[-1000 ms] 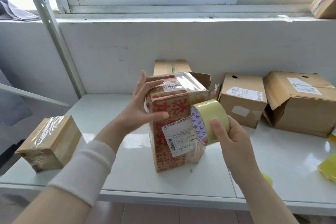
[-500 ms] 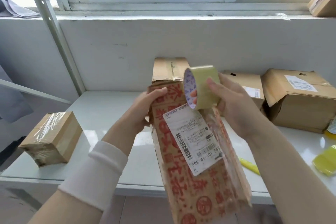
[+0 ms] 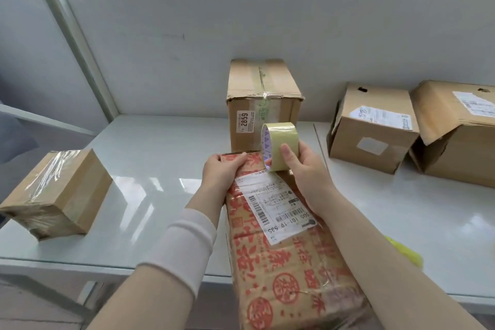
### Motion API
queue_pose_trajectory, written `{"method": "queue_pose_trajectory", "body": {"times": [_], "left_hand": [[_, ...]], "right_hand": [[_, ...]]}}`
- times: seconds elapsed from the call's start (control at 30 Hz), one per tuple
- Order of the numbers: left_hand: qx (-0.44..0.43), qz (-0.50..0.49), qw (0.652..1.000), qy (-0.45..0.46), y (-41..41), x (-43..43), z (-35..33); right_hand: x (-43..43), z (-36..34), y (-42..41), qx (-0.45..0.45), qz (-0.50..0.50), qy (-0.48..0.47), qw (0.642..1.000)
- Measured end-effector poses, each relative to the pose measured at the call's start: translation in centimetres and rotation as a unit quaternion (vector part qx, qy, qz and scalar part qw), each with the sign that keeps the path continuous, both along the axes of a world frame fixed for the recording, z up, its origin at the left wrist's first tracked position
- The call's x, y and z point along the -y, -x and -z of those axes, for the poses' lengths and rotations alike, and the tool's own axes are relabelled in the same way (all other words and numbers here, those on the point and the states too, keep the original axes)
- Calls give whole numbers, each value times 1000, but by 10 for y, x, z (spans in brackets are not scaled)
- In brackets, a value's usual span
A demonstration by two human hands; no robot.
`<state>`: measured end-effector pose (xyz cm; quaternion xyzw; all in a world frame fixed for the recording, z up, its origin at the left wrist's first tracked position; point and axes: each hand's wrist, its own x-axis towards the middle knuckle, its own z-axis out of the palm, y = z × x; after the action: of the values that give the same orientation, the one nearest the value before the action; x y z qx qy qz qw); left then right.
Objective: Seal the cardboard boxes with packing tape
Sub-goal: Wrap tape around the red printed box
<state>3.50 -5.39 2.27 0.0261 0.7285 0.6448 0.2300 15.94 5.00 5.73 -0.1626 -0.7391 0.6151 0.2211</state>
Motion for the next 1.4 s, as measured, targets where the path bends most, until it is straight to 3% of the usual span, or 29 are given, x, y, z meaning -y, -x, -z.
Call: {"method": "queue_pose_trajectory", "body": {"times": [0.27,0.43,0.63,0.77,0.87,0.97,1.2,1.4], "left_hand": [[2,-8,1000,14,0,-2,2],[12,-14,1000,8,-1,-3,1],[16,-22,1000,4,3,-2,5],[14,-30,999,1,4,-5,7],[12,-29,1000,5,5,-4,7],[14,-28,1000,4,4,-3,8],[20,-37,999,1,3,-6,6],[25,-117,993,-15,18,-11,1]], "right_hand": [[5,-13,-36,-11,32,27,999],[8,-5,-32,44,13,-34,998],[16,-23,-66,0,40,15,999],[25,-10,-75,20,25,-15,999],[30,-15,-75,23,59,6,998],[34,-24,-90,31,82,-31,996],[37,-2,-103,-11,69,41,997],[22,-1,-78,-29,74,37,996]]}}
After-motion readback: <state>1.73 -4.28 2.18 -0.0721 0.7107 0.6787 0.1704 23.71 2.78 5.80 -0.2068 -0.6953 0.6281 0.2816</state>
